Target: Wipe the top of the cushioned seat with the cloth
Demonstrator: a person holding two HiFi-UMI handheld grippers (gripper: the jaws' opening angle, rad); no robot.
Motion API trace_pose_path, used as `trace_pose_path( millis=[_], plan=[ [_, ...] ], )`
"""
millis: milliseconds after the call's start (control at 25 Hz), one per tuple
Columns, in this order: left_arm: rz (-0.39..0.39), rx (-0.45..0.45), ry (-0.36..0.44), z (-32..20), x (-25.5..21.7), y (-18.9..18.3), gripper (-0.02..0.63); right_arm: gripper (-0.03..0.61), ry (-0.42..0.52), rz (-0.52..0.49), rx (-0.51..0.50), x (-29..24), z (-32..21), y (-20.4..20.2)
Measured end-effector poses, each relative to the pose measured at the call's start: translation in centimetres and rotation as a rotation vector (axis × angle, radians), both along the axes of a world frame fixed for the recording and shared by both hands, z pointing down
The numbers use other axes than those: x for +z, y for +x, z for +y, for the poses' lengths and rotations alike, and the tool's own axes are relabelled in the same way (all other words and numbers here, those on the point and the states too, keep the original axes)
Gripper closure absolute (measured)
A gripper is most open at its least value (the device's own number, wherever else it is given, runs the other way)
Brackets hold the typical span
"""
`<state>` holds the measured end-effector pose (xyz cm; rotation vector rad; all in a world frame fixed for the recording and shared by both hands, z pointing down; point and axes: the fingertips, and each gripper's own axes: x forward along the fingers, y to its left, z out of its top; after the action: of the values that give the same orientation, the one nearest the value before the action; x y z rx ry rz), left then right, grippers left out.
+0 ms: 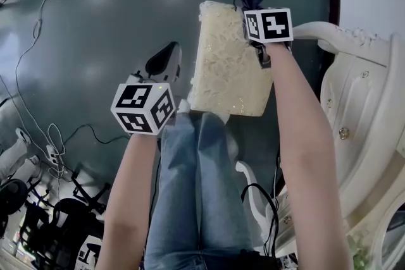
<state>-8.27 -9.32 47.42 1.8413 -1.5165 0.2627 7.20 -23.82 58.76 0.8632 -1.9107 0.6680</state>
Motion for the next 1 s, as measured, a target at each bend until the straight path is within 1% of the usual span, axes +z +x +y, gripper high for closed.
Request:
trace_pose_path(
  millis=[80, 240, 320, 680, 880, 1000],
  plan=[
    [0.003, -0.010, 0.004, -0.1, 0.0, -0.2, 0.609, 0.541, -0.015, 0.000, -0.043, 0.2, 0.1, -0.3],
    [0.013, -0.027, 0.004, -0.3, 0.4, 0.1, 0.609, 0.541, -0.063, -0.004, -0.162, 0.6, 0.3, -0.7],
    [0.014, -0.030, 0.002, -0.4, 0.6, 0.2, 0.608, 0.541, -0.062, 0.011, -0.222, 0.8, 0.4, -0.9],
    [0.007, -0.043, -0.004, 0.2, 0.8, -0.4, 0.609, 0.541, 0.022, 0.102, -0.457, 0.7, 1.2, -2.0],
    [0.007, -0.040, -0.005, 0.4, 0.8, -0.4, 0.609, 0.541, 0.084, 0.118, -0.588, 0.5, 2.3, -2.9],
    [0.003, -0.032, -0.005, 0.6, 0.8, -0.4, 0.609, 0.541, 0.117, 0.116, -0.635, 0.4, 2.9, -3.1]
  ],
)
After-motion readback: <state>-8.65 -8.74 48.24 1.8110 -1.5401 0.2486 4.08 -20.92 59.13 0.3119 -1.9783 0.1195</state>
